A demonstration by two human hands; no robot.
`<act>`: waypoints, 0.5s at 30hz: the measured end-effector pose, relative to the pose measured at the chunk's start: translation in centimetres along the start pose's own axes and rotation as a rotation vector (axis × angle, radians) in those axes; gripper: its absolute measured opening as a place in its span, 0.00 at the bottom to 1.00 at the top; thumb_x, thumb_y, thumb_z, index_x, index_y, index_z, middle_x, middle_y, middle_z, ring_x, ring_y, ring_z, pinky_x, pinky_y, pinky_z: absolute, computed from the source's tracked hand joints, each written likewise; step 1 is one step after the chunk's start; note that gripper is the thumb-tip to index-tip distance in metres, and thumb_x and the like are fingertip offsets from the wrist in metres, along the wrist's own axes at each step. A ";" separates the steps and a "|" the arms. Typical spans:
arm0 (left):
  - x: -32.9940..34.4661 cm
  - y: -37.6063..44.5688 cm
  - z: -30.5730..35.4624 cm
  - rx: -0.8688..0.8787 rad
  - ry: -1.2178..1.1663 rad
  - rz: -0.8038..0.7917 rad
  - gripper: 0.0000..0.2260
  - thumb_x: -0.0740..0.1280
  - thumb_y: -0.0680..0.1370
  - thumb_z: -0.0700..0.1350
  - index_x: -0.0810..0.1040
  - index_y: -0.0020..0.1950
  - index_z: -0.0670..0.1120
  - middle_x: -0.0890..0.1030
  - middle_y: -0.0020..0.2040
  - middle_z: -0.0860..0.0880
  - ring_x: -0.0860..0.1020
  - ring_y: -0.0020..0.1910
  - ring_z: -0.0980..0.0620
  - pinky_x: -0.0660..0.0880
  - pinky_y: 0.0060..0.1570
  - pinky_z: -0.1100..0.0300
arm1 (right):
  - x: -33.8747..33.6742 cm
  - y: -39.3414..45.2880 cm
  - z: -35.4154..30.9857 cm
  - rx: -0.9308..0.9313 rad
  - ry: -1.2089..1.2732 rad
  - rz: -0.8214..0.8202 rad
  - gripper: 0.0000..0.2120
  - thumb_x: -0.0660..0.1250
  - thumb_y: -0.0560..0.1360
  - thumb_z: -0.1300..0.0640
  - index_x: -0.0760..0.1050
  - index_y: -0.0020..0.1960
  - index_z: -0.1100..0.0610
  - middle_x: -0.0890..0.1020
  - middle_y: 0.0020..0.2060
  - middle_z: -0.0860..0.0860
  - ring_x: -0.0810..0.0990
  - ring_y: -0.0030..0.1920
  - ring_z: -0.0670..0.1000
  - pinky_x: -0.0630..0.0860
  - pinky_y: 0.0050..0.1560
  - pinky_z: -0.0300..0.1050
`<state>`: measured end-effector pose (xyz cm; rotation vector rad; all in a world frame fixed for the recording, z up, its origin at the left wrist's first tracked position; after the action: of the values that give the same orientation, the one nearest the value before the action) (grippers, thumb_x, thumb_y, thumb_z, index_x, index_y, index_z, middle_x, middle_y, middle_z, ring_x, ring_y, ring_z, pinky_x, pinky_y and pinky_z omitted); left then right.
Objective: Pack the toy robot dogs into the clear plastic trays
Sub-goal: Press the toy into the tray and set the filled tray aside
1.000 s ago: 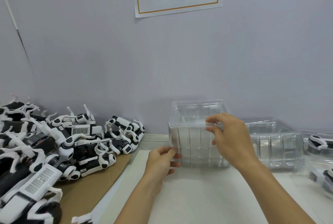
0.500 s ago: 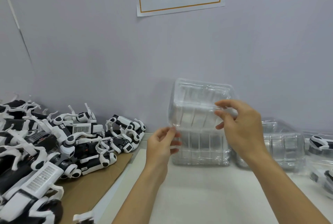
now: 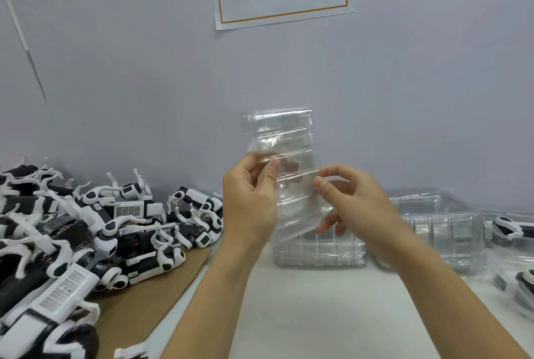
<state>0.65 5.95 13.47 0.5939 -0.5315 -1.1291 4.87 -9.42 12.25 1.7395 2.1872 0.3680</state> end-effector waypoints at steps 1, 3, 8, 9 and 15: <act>-0.2 0.1 0.3 0.000 0.022 -0.010 0.08 0.63 0.83 0.40 0.81 0.50 0.48 0.87 0.43 0.53 0.85 0.46 0.56 0.79 0.49 0.62 | -0.2 0.0 0.0 -0.003 -0.012 -0.027 0.03 0.66 0.81 0.55 0.78 0.49 0.48 0.85 0.45 0.43 0.83 0.27 0.57 0.70 0.23 0.38; -0.6 0.2 0.6 -0.039 0.010 -0.026 0.10 0.62 0.84 0.42 0.82 0.49 0.49 0.87 0.44 0.53 0.84 0.46 0.55 0.80 0.50 0.57 | -0.3 -0.1 0.1 0.005 0.016 -0.041 0.04 0.67 0.80 0.56 0.79 0.50 0.49 0.85 0.44 0.44 0.81 0.25 0.56 0.71 0.24 0.39; -1.4 0.3 0.2 -0.134 -0.110 -0.056 0.11 0.61 0.84 0.43 0.83 0.50 0.45 0.85 0.49 0.38 0.80 0.49 0.37 0.79 0.51 0.43 | -0.1 0.0 0.4 0.023 0.108 -0.032 0.06 0.68 0.79 0.60 0.81 0.48 0.51 0.85 0.41 0.47 0.79 0.24 0.55 0.70 0.23 0.39; -1.5 0.3 0.3 -0.141 -0.123 -0.065 0.12 0.61 0.84 0.43 0.84 0.49 0.47 0.86 0.49 0.39 0.81 0.51 0.35 0.80 0.49 0.48 | -0.2 0.0 0.4 0.016 0.115 -0.025 0.06 0.68 0.79 0.60 0.82 0.47 0.50 0.85 0.40 0.47 0.79 0.23 0.55 0.70 0.23 0.39; -1.2 0.3 0.2 -0.041 -0.003 -0.053 0.12 0.60 0.84 0.39 0.82 0.50 0.49 0.87 0.45 0.48 0.86 0.47 0.46 0.81 0.47 0.55 | -0.1 0.1 0.5 -0.014 0.115 0.036 0.07 0.68 0.79 0.61 0.83 0.47 0.51 0.86 0.40 0.47 0.79 0.23 0.54 0.70 0.23 0.39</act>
<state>0.28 7.13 13.72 0.5736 -0.4967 -1.1890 5.17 -9.50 11.88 1.7938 2.2289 0.5025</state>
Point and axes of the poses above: each hand's wrist, its own y-axis towards the middle knuckle, its own x-axis out of the palm, z = x × y, the point moved 1 cm from there along y, towards the middle knuckle
